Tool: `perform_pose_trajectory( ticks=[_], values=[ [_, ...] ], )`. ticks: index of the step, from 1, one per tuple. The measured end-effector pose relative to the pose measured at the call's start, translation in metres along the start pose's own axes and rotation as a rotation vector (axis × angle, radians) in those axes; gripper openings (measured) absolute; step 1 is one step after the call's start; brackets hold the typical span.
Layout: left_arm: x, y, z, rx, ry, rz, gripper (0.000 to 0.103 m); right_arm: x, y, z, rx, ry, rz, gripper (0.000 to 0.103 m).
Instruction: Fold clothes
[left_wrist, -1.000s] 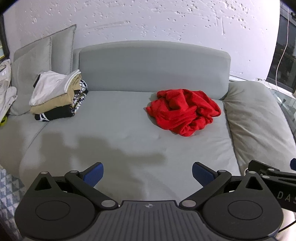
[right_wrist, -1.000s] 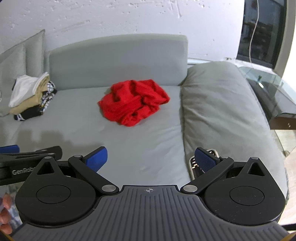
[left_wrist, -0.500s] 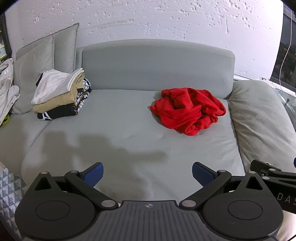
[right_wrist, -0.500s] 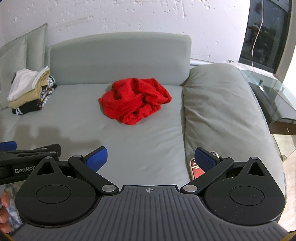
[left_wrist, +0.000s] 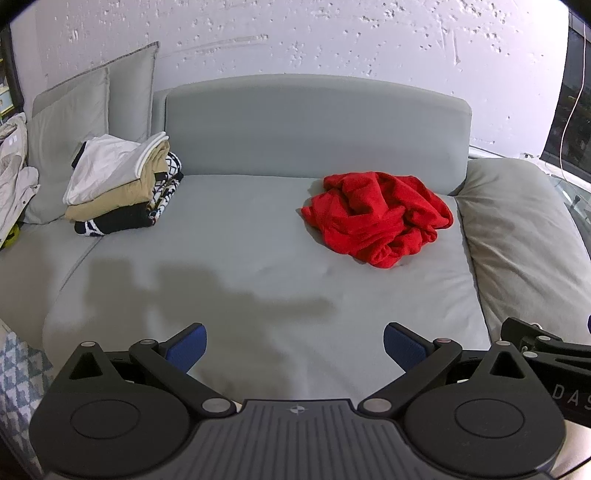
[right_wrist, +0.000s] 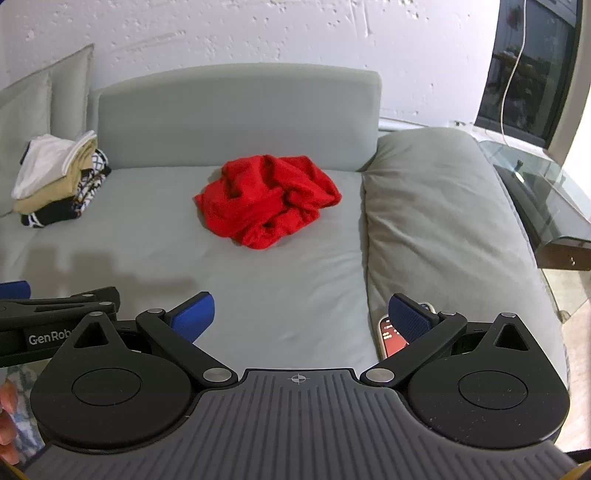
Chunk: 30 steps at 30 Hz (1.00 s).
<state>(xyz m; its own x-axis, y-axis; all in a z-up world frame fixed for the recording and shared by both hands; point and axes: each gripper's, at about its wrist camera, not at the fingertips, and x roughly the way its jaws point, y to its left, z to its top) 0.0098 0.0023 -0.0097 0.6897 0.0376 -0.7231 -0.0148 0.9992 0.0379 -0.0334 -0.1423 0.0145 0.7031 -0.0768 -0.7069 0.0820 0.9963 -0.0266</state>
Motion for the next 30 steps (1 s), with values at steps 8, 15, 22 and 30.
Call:
perform_pose_trajectory(
  ticks=[8, 15, 22, 30],
  values=[
    [0.0001, -0.0015, 0.0023, 0.002, -0.001, 0.001, 0.102, -0.0005, 0.0018, 0.0019, -0.001, -0.004, -0.008, 0.103],
    [-0.0004, -0.0024, 0.0024, 0.004, -0.003, 0.004, 0.102, -0.0012, 0.0004, 0.0009, -0.006, -0.01, -0.006, 0.103],
    [-0.0022, -0.0032, 0.0032, 0.004, -0.004, 0.005, 0.102, -0.0015, 0.0015, 0.0026, -0.002, -0.011, -0.005, 0.103],
    [-0.0023, -0.003, 0.0058, 0.006, 0.0, 0.005, 0.102, -0.001, 0.0011, 0.0019, 0.0, -0.008, -0.004, 0.103]
  ],
)
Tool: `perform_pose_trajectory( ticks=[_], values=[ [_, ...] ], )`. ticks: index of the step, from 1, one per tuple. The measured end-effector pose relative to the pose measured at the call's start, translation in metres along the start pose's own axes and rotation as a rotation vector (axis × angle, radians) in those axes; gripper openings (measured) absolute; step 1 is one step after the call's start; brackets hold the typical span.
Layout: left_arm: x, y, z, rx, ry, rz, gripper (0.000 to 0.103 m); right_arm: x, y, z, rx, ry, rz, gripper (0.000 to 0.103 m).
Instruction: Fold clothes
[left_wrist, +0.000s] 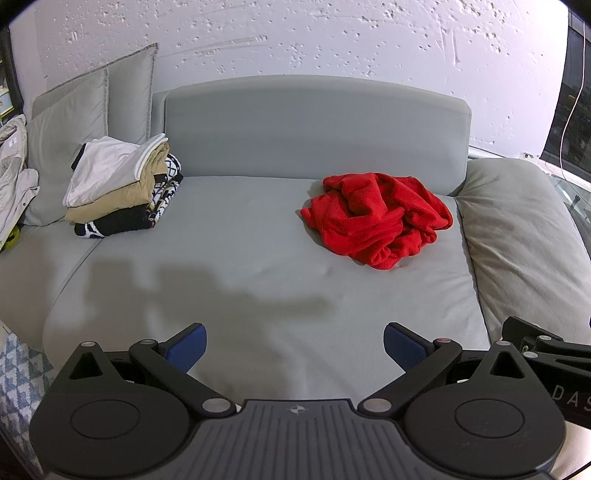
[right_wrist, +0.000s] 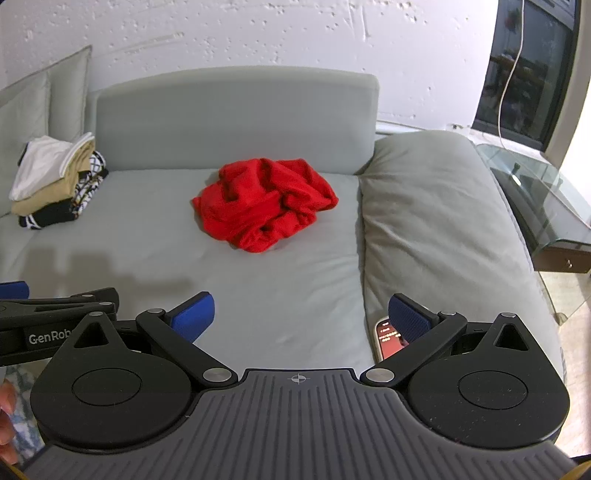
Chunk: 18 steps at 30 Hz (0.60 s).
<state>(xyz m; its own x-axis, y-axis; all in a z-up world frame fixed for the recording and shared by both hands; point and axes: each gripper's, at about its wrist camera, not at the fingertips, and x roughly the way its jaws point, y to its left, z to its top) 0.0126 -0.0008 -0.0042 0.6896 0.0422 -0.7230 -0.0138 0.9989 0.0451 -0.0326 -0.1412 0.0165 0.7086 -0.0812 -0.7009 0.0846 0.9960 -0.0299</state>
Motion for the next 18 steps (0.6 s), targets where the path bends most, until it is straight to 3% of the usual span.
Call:
perform_pose_trajectory(
  ticks=[8, 12, 18],
  values=[
    [0.001, 0.0, 0.0, -0.003, 0.0, -0.001, 0.102, 0.001, -0.001, -0.002, 0.005, -0.001, 0.003, 0.103],
    [0.01, 0.005, -0.001, -0.03, 0.014, -0.04, 0.102, 0.009, -0.005, -0.002, 0.032, 0.0, 0.004, 0.103],
    [0.04, 0.021, -0.001, -0.1, 0.092, -0.097, 0.102, 0.032, -0.014, 0.002, 0.062, 0.007, -0.005, 0.103]
  ],
)
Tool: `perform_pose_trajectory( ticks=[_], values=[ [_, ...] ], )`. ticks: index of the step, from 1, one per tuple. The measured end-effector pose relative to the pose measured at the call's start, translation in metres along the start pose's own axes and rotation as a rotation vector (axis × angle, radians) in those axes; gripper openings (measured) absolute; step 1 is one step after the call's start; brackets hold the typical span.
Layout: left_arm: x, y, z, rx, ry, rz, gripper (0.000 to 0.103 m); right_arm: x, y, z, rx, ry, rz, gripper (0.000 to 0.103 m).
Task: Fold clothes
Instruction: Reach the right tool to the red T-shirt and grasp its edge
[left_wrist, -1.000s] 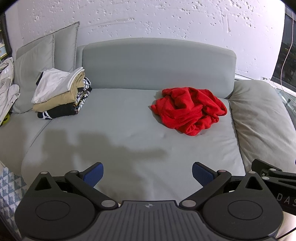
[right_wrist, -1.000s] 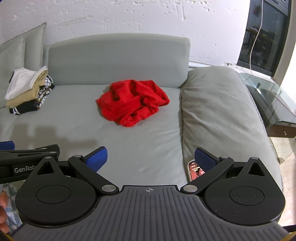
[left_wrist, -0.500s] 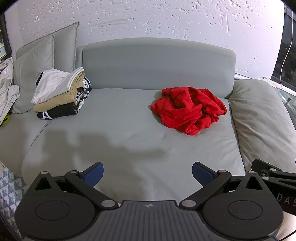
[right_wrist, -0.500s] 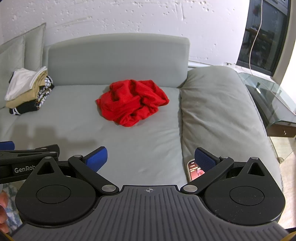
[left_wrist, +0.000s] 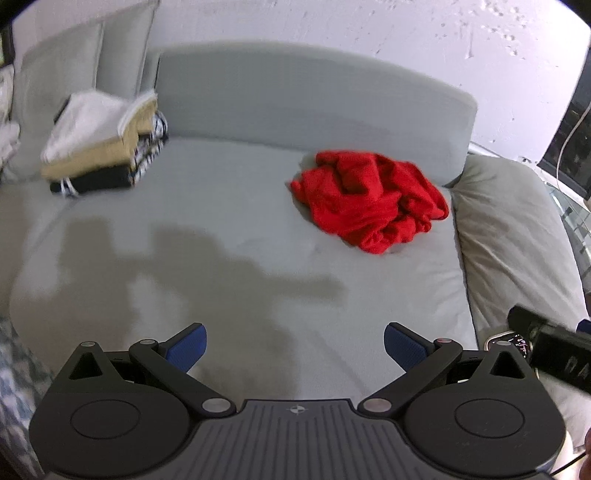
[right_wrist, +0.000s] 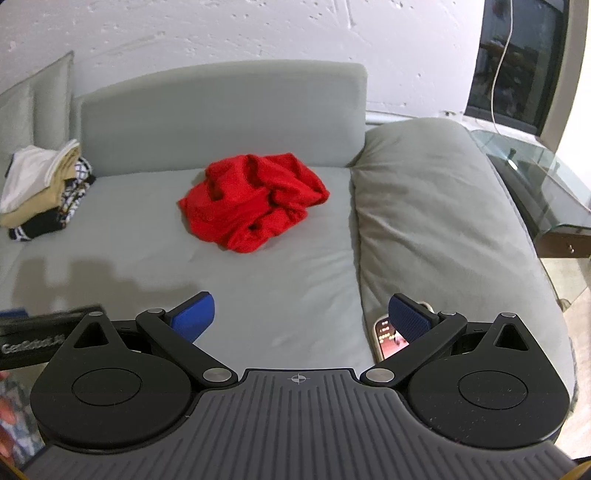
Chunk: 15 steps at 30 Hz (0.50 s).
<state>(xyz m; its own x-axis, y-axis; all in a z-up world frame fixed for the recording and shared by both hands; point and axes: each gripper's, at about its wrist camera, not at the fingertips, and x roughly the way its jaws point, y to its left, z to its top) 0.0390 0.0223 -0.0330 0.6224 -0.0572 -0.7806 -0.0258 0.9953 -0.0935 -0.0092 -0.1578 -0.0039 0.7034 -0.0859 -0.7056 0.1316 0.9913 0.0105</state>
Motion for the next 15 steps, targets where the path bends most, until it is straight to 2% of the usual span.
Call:
perform_pose_trajectory(
  ticks=[6, 11, 15],
  values=[
    [0.019, 0.012, 0.009, -0.019, -0.15, -0.049, 0.102, 0.035, -0.002, 0.024, 0.033, -0.032, 0.053, 0.103],
    [0.054, 0.011, 0.03, -0.002, -0.17, 0.034, 0.102, 0.08, 0.003, 0.042, 0.056, -0.064, 0.174, 0.103],
    [0.075, 0.012, 0.05, -0.004, -0.249, 0.099, 0.102, 0.122, 0.016, 0.054, 0.012, -0.096, 0.176, 0.103]
  ],
)
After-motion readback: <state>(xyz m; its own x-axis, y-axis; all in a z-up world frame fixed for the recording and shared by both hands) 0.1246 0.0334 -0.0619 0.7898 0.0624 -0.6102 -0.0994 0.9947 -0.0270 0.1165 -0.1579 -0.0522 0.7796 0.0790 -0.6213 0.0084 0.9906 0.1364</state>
